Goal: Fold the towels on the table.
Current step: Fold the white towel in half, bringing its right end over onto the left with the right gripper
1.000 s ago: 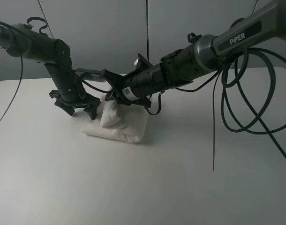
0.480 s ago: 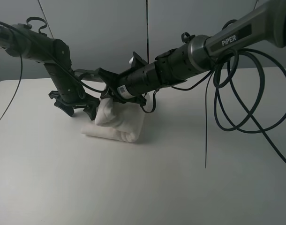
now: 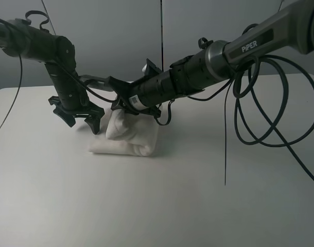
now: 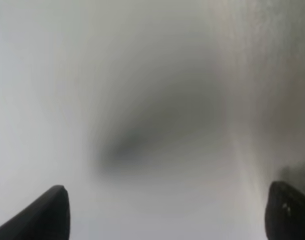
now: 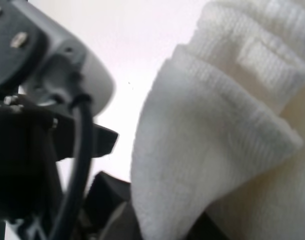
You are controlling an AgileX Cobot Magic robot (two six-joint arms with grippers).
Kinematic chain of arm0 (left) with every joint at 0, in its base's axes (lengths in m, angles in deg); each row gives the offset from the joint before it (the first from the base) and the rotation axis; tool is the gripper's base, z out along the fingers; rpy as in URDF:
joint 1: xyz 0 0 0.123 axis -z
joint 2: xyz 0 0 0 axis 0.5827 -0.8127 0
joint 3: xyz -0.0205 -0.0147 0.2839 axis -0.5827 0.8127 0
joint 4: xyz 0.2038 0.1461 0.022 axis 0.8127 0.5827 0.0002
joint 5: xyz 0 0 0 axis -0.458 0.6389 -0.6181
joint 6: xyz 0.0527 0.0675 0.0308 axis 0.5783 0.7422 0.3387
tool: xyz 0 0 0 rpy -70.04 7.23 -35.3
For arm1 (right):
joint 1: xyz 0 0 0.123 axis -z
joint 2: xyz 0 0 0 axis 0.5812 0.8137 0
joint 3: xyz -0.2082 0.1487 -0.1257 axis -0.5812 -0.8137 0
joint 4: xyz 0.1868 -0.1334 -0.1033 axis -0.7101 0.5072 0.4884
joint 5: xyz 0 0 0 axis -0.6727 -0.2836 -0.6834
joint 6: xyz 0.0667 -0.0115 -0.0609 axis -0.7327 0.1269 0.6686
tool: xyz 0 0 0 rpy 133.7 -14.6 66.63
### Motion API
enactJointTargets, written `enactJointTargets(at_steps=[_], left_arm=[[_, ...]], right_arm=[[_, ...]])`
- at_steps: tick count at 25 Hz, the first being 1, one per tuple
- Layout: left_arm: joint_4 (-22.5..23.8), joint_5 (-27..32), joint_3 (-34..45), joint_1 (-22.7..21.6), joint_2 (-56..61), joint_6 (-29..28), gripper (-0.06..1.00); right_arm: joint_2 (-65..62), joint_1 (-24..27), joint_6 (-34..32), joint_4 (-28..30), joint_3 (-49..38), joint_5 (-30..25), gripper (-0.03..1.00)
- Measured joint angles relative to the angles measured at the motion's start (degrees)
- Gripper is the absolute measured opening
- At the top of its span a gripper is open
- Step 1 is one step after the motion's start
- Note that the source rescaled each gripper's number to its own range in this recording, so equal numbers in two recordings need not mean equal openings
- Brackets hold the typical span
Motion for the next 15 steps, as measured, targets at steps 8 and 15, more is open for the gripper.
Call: enactJointTargets(at_steps=[8, 15], left_arm=[[2.5, 6.9, -7.1, 0.0, 2.6, 0.8, 0.99], [2.8, 10.8, -12.6, 0.0, 2.9, 1.4, 0.99]], right_arm=[[0.0, 0.0, -0.3, -0.1, 0.0, 0.0, 0.03], [0.0, 0.0, -0.8, -0.2, 0.0, 0.0, 0.03]])
